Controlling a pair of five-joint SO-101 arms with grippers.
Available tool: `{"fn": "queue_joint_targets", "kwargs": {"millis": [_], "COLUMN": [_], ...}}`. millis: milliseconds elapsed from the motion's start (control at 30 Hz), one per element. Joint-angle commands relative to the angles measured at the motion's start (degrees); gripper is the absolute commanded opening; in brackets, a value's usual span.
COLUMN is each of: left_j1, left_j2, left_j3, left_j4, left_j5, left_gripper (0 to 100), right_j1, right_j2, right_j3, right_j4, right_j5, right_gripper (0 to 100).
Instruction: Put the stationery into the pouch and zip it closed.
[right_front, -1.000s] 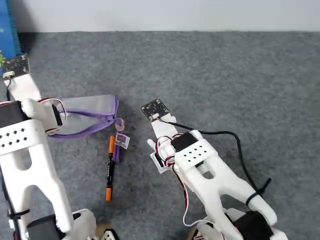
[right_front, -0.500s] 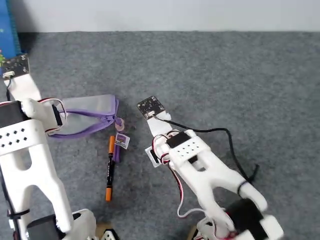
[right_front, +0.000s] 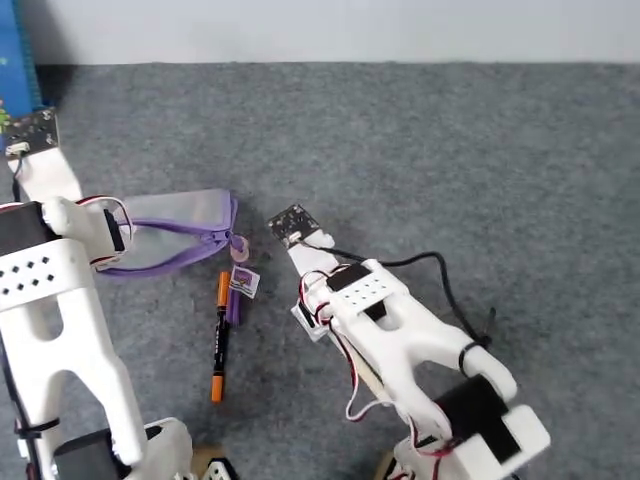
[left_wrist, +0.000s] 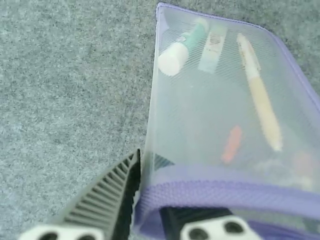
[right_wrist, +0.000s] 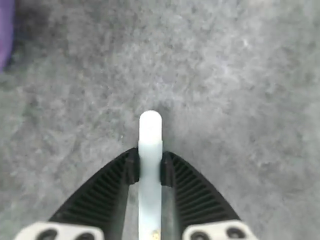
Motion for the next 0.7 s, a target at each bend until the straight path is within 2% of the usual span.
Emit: {"fn": "queue_joint_targets", "kwargs": {"millis": [0,200,367,667], "left_j1": [-0.53,-0.53,-0.53,-0.53], "left_j2": [0.79,0.79,0.79,0.79], "left_j3": [0.40,0.40,0.40,0.40], "left_j4": [-0.62,-0.62,-0.62,-0.62], "left_j5": [-0.18,-0.18,-0.18,-0.18], "left_gripper": [1,1,1,1], "right_j1": [-0.57,-2.68,-7.52,-14.11], "right_j2": [-9.89,-28.79,-42.59,-57.80], "right_j3": [-1.76,-1.76,-1.76,-1.49], "right_j4": [6.37,14.81,15.25,1.63], "right_j5": [0.88,0.79,0.70,0.62], "right_gripper": [0.8,0.8,0.8,0.8]}}
